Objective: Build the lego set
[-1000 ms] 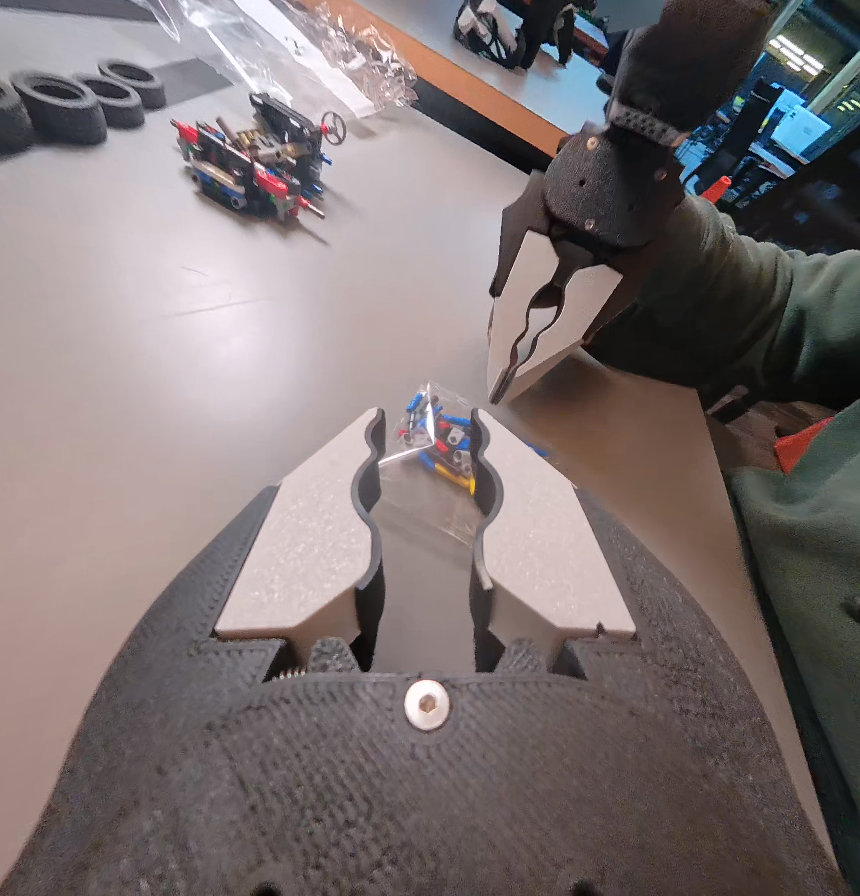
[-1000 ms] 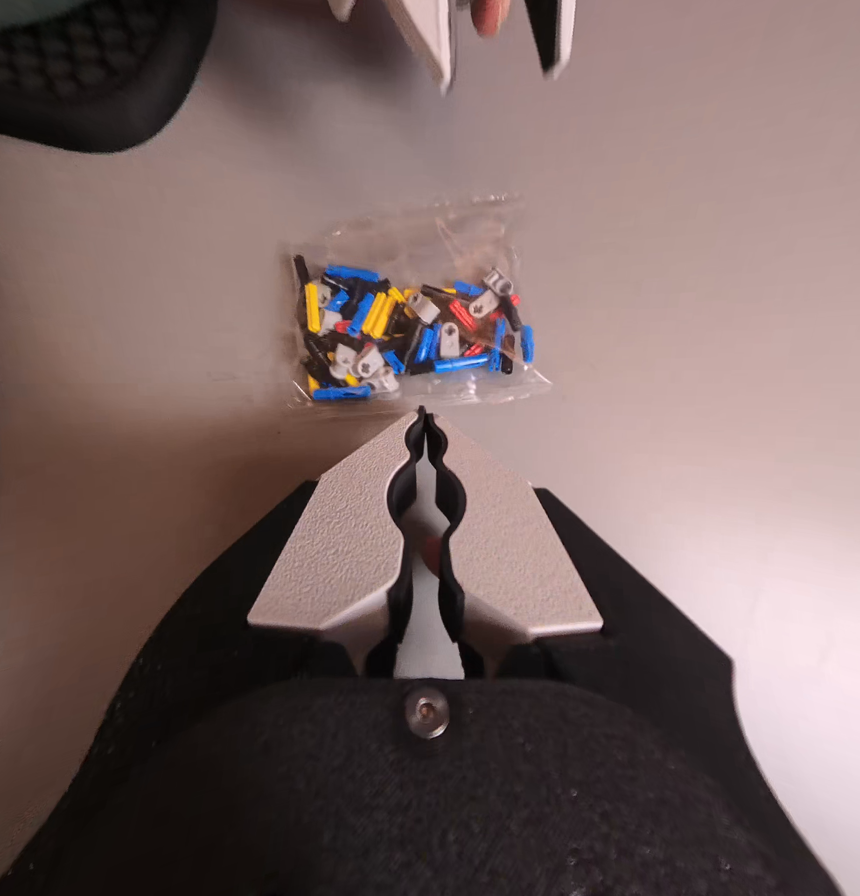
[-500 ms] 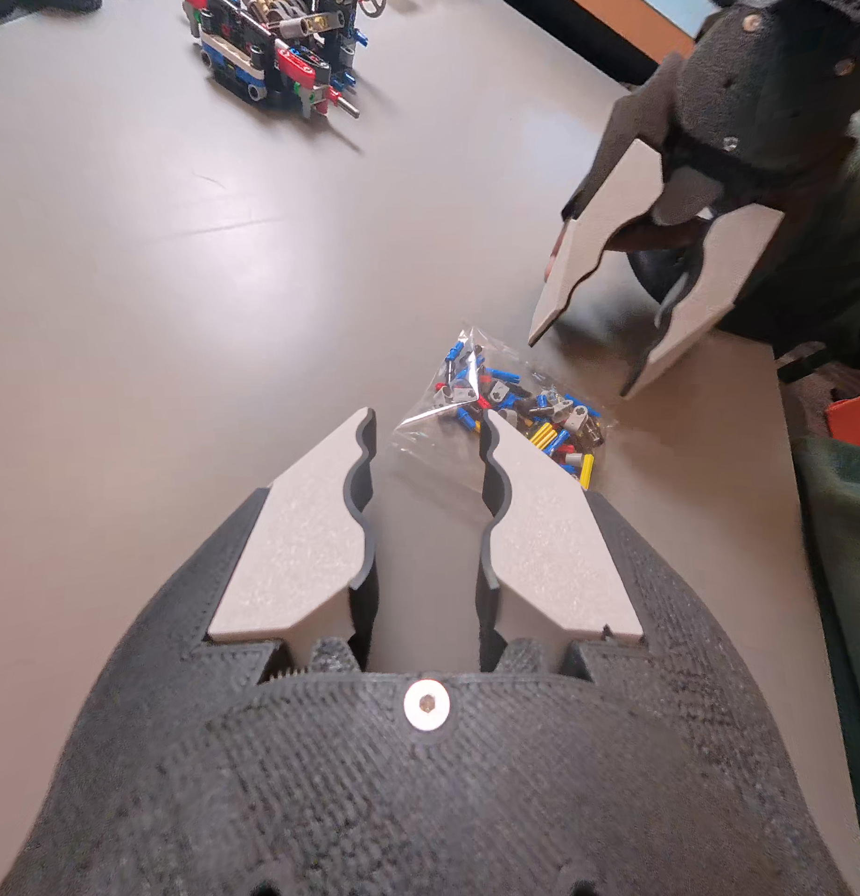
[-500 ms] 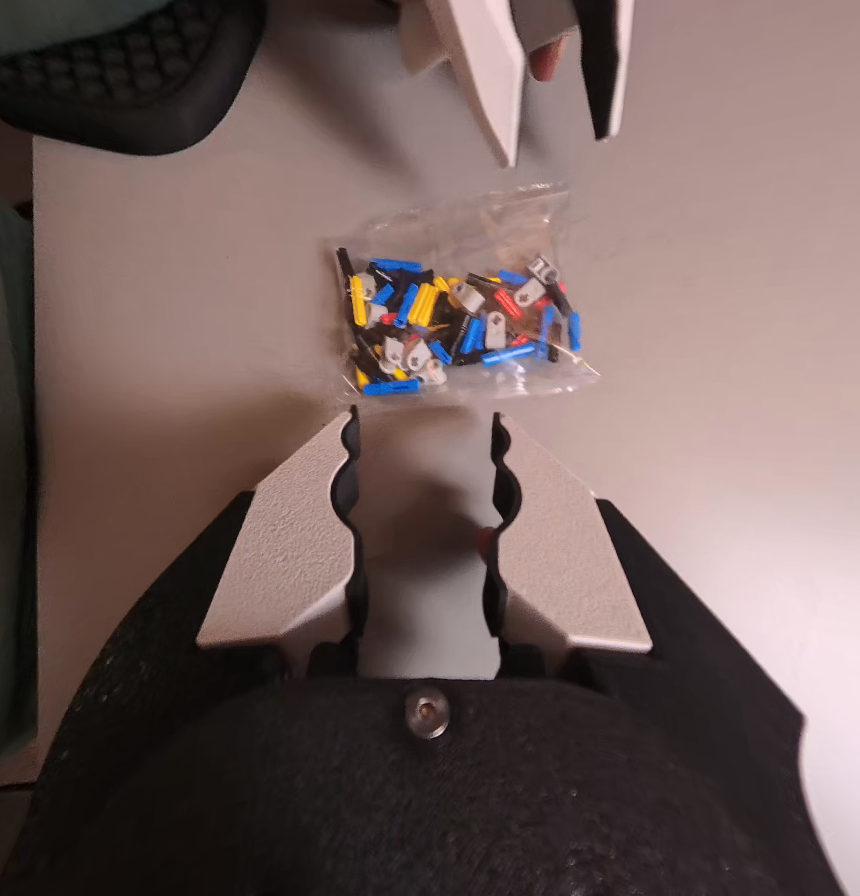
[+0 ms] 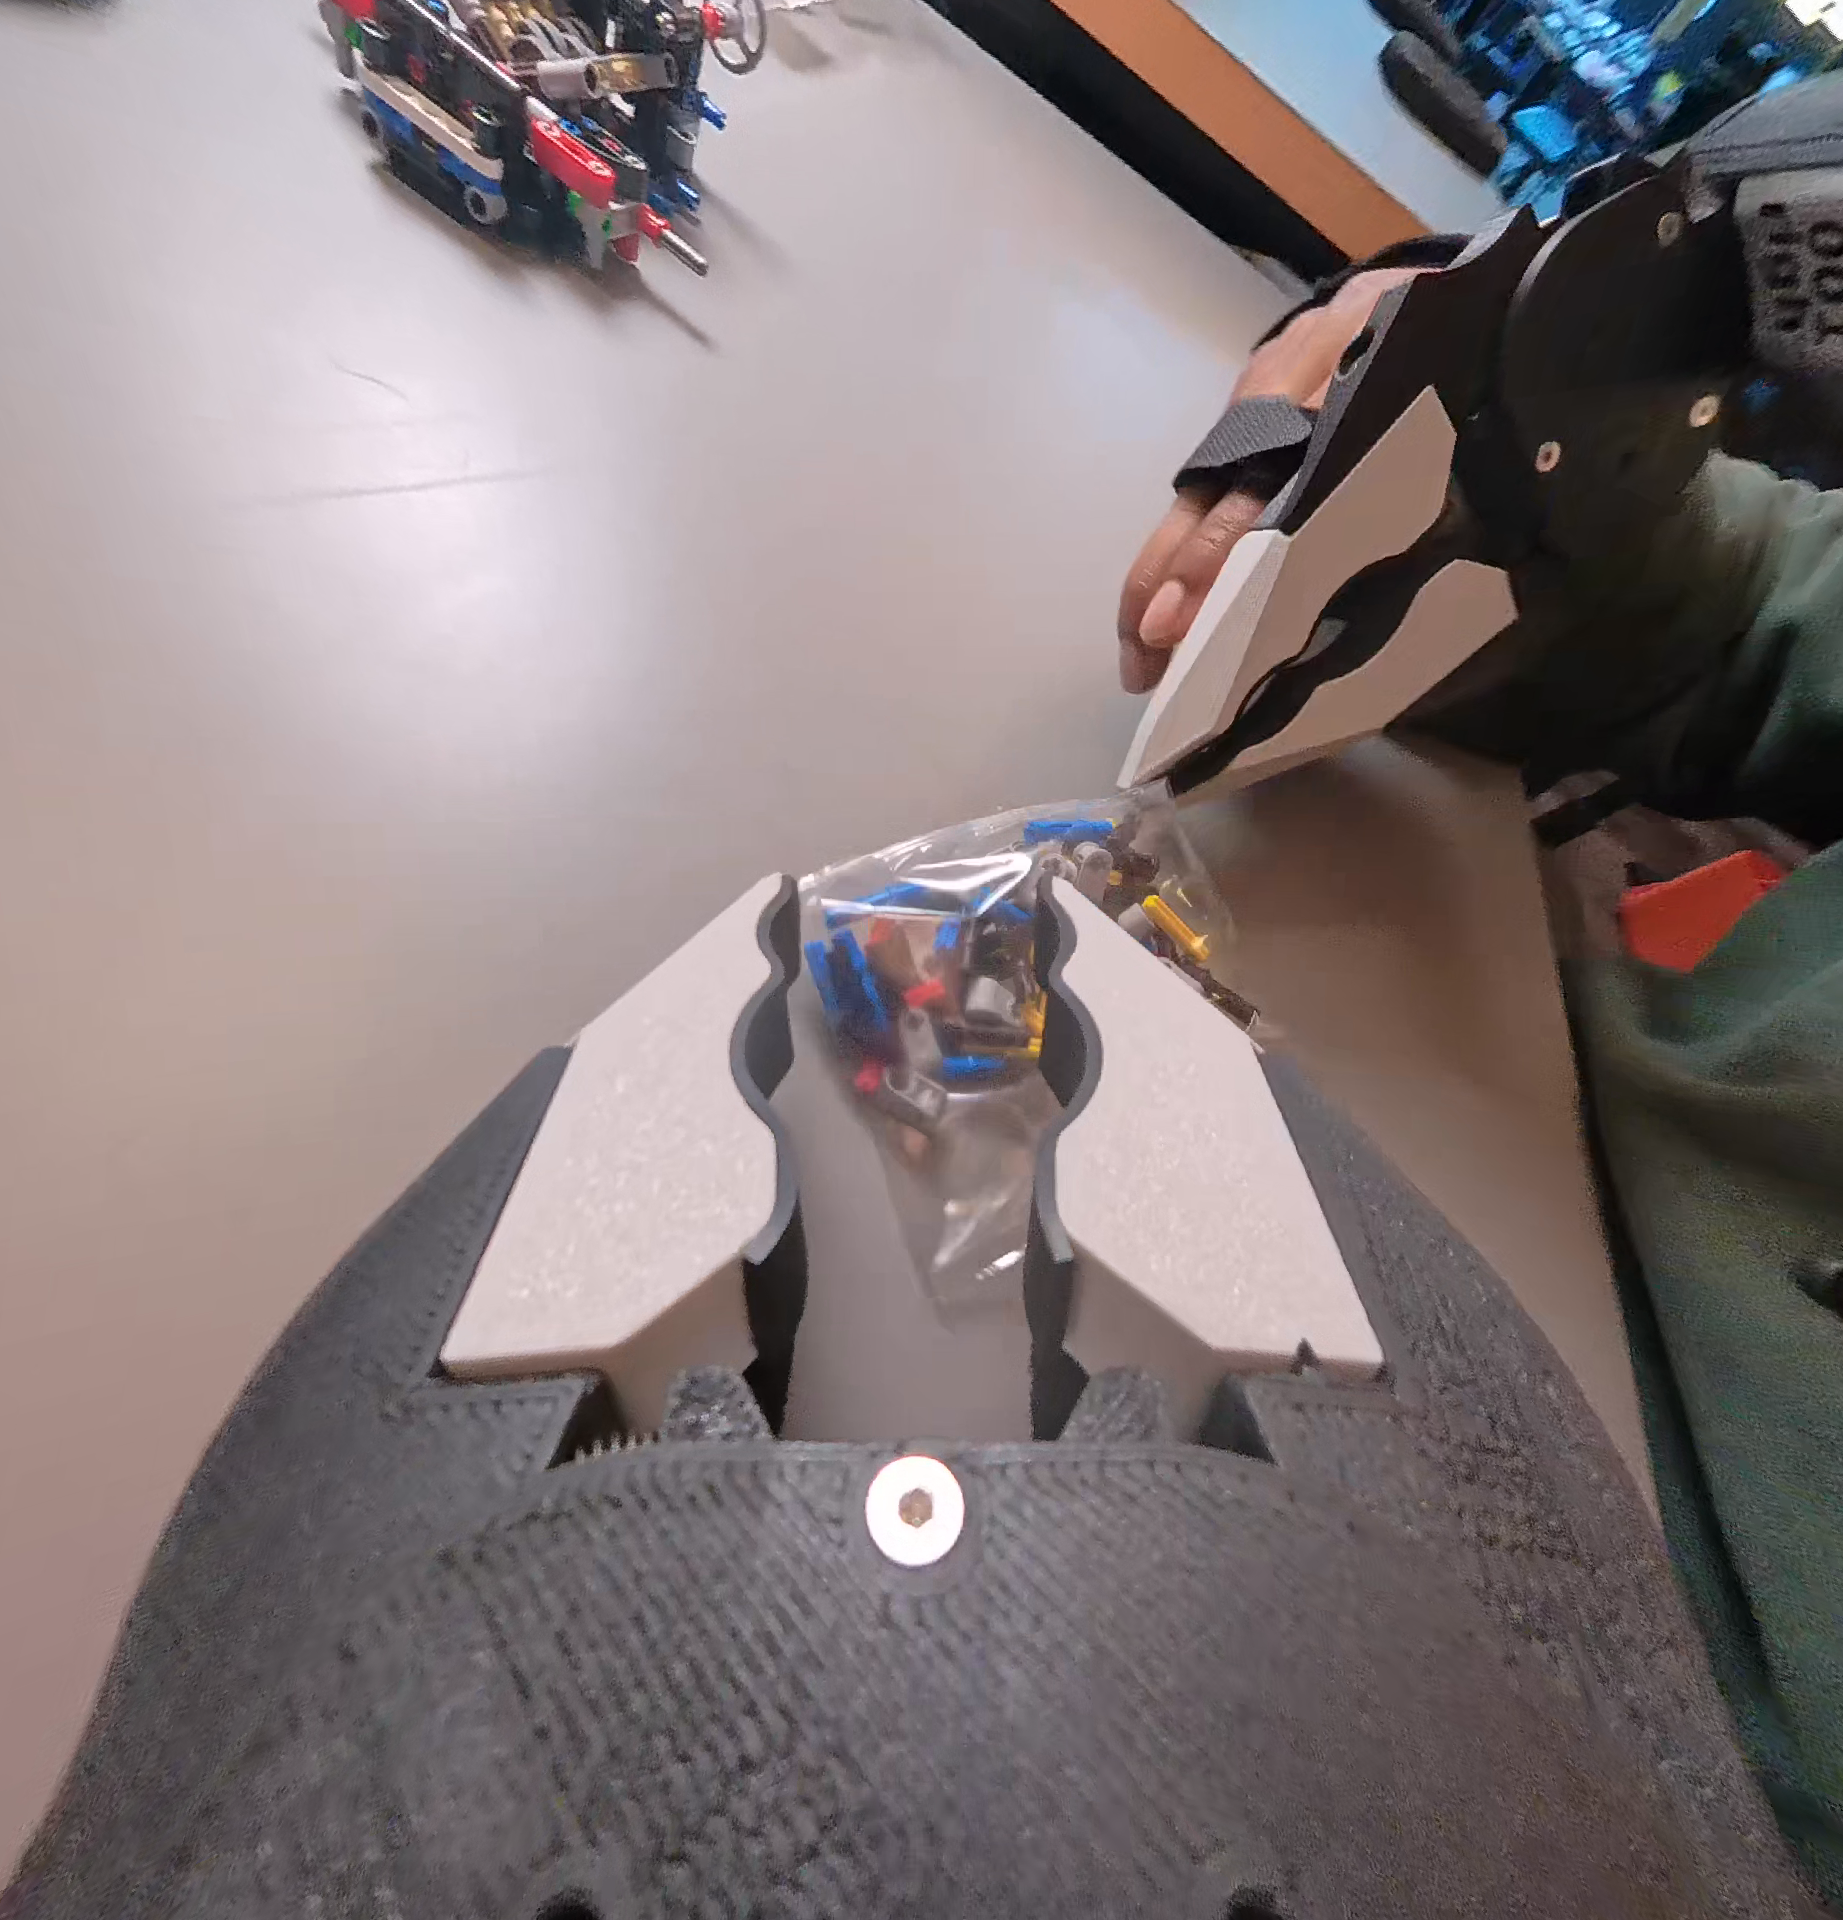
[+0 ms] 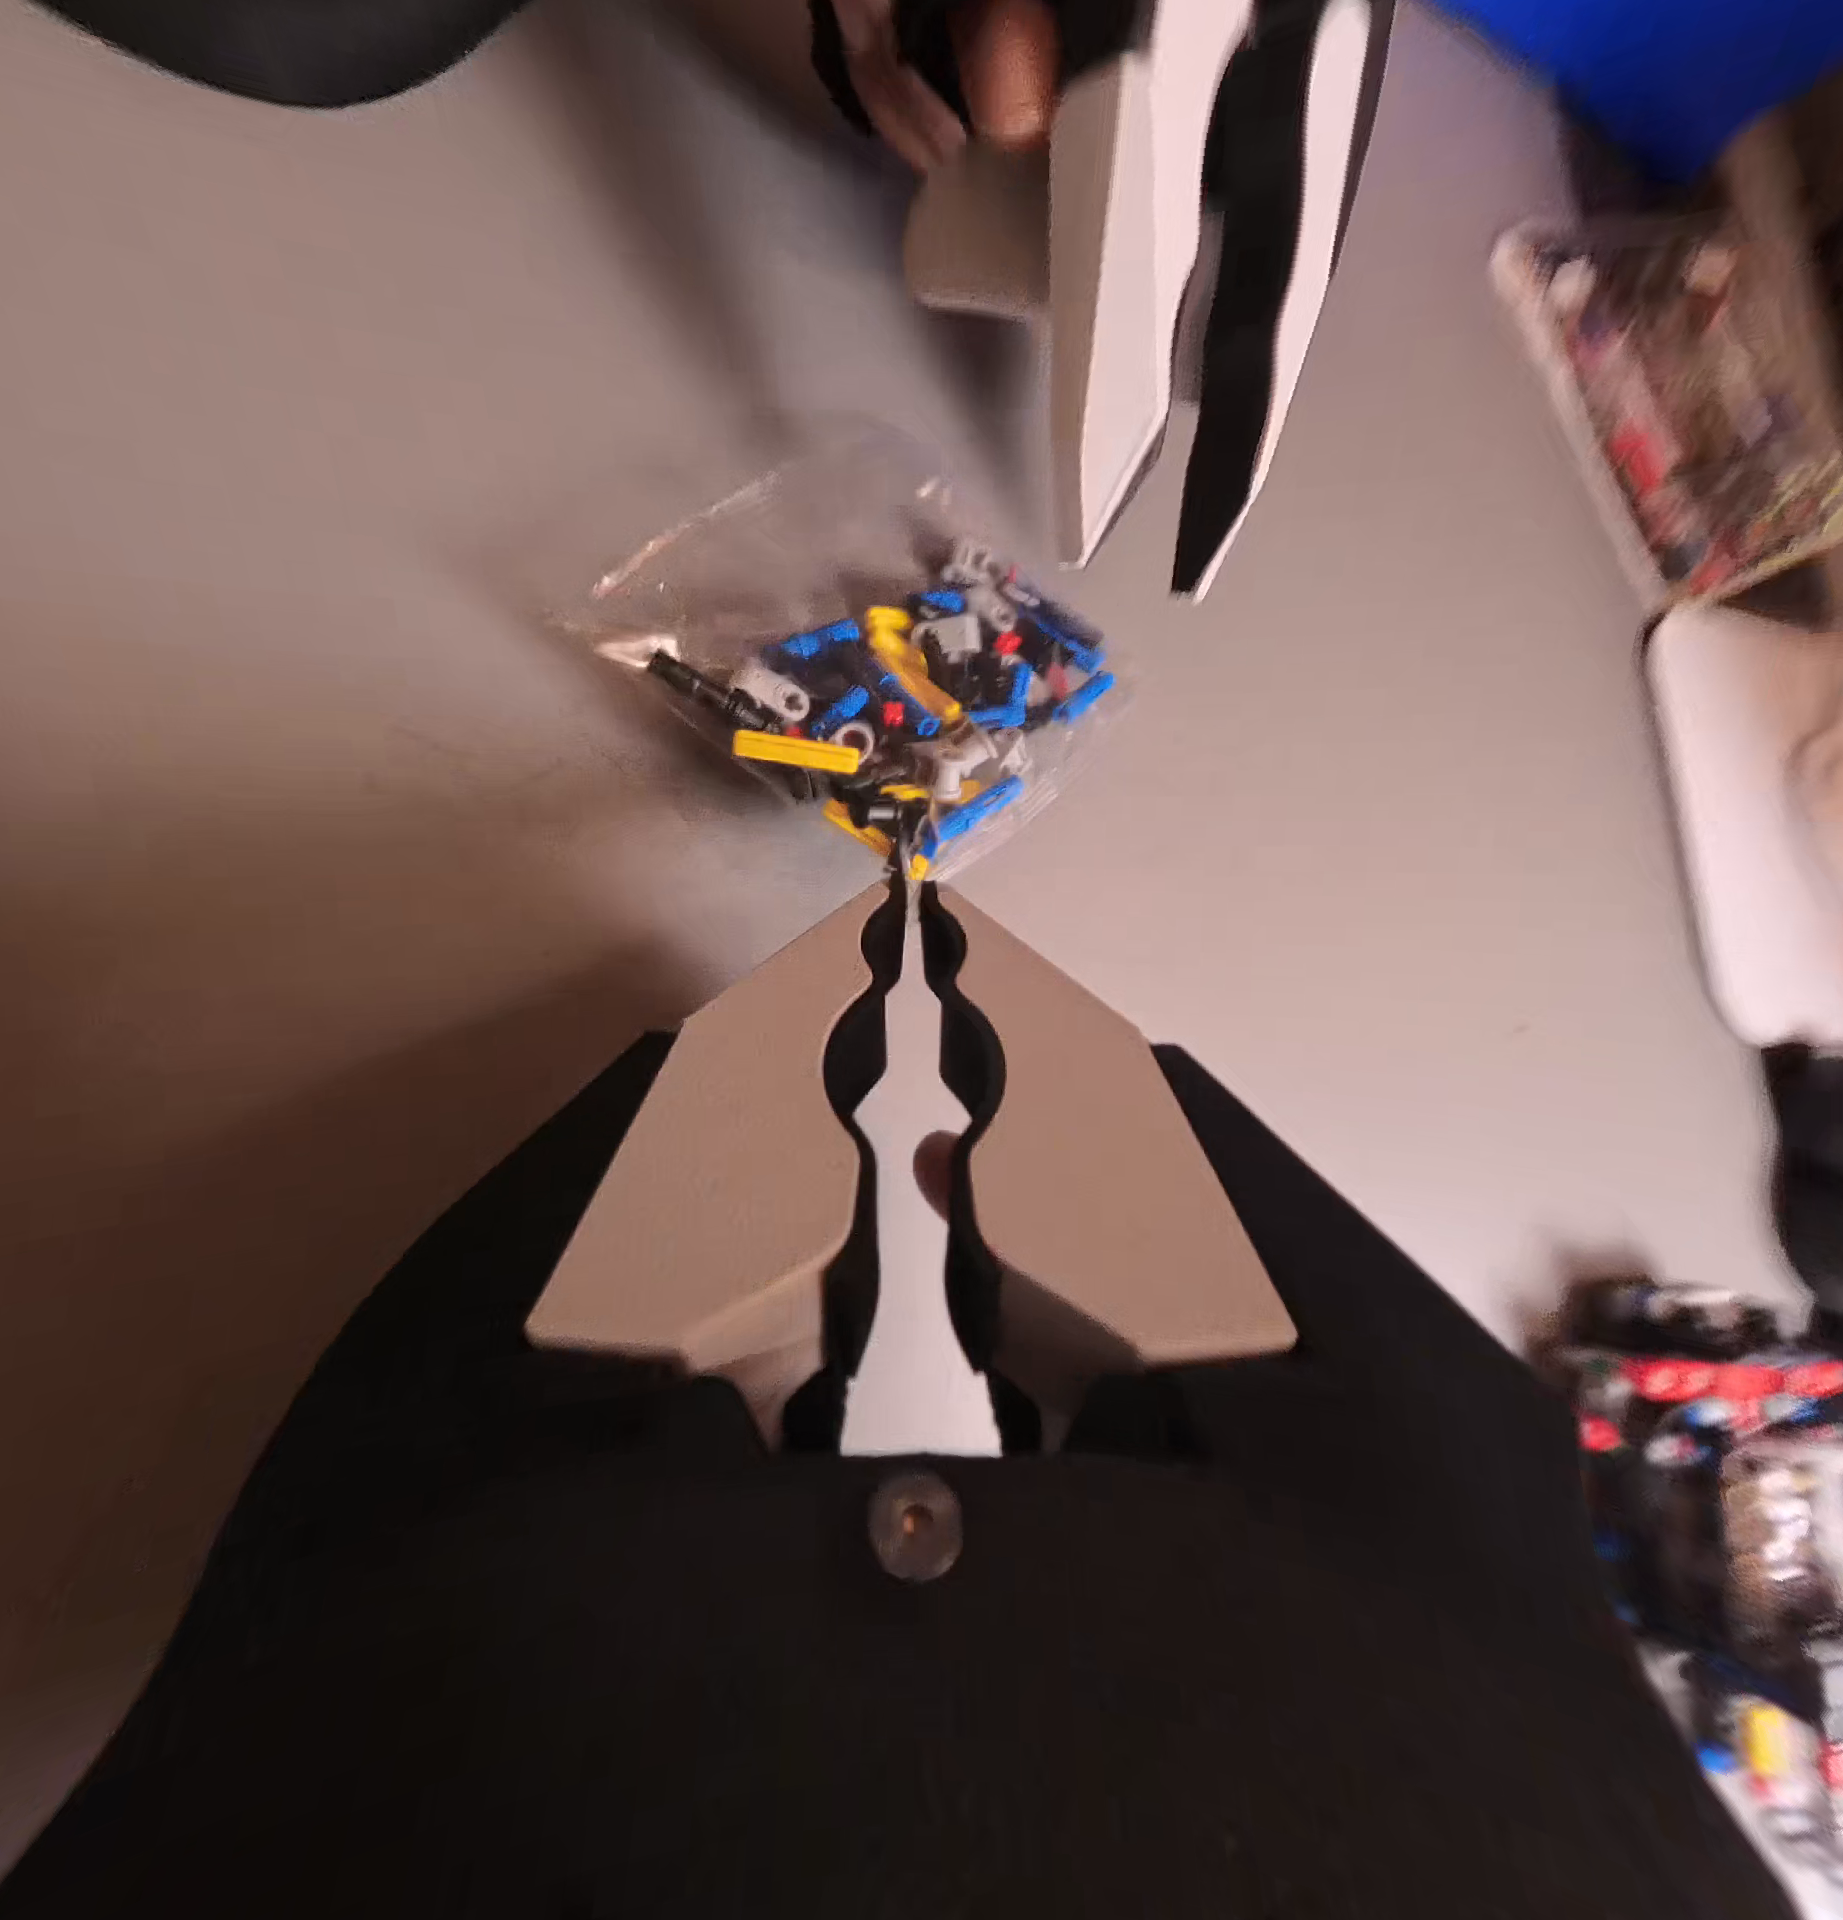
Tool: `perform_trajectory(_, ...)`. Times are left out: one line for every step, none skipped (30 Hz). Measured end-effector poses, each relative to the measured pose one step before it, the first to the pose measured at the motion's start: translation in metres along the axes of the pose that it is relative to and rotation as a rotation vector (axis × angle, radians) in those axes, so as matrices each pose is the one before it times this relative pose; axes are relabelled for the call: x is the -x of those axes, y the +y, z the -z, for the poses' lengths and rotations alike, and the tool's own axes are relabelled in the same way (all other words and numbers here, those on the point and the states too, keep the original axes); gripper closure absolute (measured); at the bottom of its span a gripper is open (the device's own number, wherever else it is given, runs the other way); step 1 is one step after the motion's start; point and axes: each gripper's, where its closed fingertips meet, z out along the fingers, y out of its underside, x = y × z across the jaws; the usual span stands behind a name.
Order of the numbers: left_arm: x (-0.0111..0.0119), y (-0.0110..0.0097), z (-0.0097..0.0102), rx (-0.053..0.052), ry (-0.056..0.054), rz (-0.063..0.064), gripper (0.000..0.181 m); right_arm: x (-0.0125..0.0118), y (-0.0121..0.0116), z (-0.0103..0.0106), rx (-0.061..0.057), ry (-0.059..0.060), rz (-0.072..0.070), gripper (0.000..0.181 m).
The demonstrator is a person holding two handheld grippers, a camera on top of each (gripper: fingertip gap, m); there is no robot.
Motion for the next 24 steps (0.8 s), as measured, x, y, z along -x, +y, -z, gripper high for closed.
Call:
perform_trajectory(-0.00366,0.0006,-0.00118,-0.0018,0.0333,0.0155,0.134,-0.00151,-0.00436,0.00362,-0.0469,0.0216,0.0668,0.181)
perform_trajectory(-0.0046,0.00024,-0.00128,-0.0033,0.0365,0.0067,0.13,-0.00106,-0.00501,0.00376,-0.0471,0.0195,0.0616,0.181)
perform_trajectory(-0.00519,-0.00044,-0.00113,-0.006,0.0351,-0.0005,0.126,-0.00097,-0.00613,0.00406,-0.0459,0.022,0.0582,0.181)
perform_trajectory(-0.00504,-0.00131,-0.00059,-0.009,0.0307,-0.0036,0.124,-0.00272,-0.00692,0.00423,-0.0388,0.032,0.0565,0.181)
perform_trajectory(-0.00549,-0.00119,-0.00039,-0.0067,0.0318,-0.0056,0.122,-0.00239,-0.00723,0.00416,-0.0306,0.029,0.0608,0.181)
perform_trajectory(-0.00645,-0.00063,-0.00053,-0.0033,0.0379,-0.0038,0.12,-0.00308,-0.00716,0.00369,-0.0207,0.0316,0.0583,0.181)
perform_trajectory(-0.00866,0.00015,-0.00129,0.0003,0.0546,0.0005,0.12,-0.00247,-0.00755,0.00303,-0.0187,0.0261,0.0508,0.181)
perform_trajectory(-0.0124,0.0005,-0.00266,-0.0011,0.0787,0.0064,0.12,-0.00216,-0.00725,0.00175,-0.0175,0.0217,0.0348,0.181)
perform_trajectory(-0.01512,0.00041,-0.00436,-0.0021,0.0945,0.0109,0.121,-0.00185,-0.00651,0.00057,-0.0151,0.0199,0.021,0.181)
perform_trajectory(-0.01441,0.00075,-0.00634,0.002,0.0871,0.0073,0.121,-0.0012,-0.00515,-0.00029,-0.0116,0.0173,0.0191,0.181)
perform_trajectory(-0.01082,0.00168,-0.0072,0.0134,0.0602,-0.0056,0.126,-0.00088,-0.00435,-0.00056,-0.0118,0.0162,0.0185,0.179)
perform_trajectory(-0.00527,0.00158,-0.00676,0.0191,0.0198,-0.0214,0.138,-0.00015,-0.0023,-0.00055,-0.0055,0.0084,0.0075,0.176)
perform_trajectory(-0.00237,0.00088,-0.00552,0.0168,-0.0007,-0.0243,0.15,0.00018,-0.00004,-0.00049,0.001,0.0009,-0.0112,0.173)
perform_trajectory(0.00074,0.00032,-0.00347,0.0148,-0.0199,-0.0187,0.16,-0.00192,0.00155,0.00033,-0.0005,0.0044,-0.0415,0.17)
perform_trajectory(0.00259,-0.00063,-0.00095,0.0039,-0.0284,-0.0189,0.167,-0.00399,0.00179,0.00155,-0.0126,0.0025,-0.0825,0.167)
perform_trajectory(0.00163,-0.0006,0.00089,-0.0033,-0.0198,-0.0213,0.171,-0.00532,0.00258,0.00291,-0.0199,-0.0085,-0.1223,0.164)
perform_trajectory(0.00152,-0.00137,0.0021,-0.0107,-0.0186,-0.0197,0.174,-0.00377,0.00468,0.00371,-0.0137,-0.0387,-0.144,0.161)
perform_trajectory(0.00287,-0.00261,0.00287,-0.0177,-0.0283,-0.0196,0.176,-0.00235,0.00541,0.00452,-0.0098,-0.0579,-0.1545,0.148)
perform_trajectory(0.00182,-0.00367,0.00301,-0.0206,-0.021,-0.0199,0.176,-0.0017,0.00497,0.00444,-0.0105,-0.061,-0.1439,0.135)
perform_trajectory(-0.00057,-0.00574,0.00293,-0.0304,-0.0068,-0.019,0.177,0.00044,0.00436,0.00342,-0.0123,-0.0629,-0.1208,0.127)
perform_trajectory(-0.00214,-0.00724,0.00241,-0.0388,0.0023,-0.0166,0.178,0.0026,0.00402,0.00158,-0.0111,-0.0595,-0.092,0.124)
perform_trajectory(-0.00274,-0.00677,0.00171,-0.0355,0.0073,-0.0123,0.178,0.00228,0.00249,-0.00078,-0.0142,-0.0377,-0.0609,0.123)
perform_trajectory(-0.00145,-0.00453,0.00105,-0.024,-0.0005,-0.0093,0.178,0.00334,0.00156,-0.00268,-0.0098,-0.0268,-0.0288,0.125)
perform_trajectory(0.00161,-0.00188,0.00055,-0.0107,-0.0168,-0.0096,0.178,0.00378,0.00087,-0.00366,0.0006,-0.0171,-0.0015,0.131)
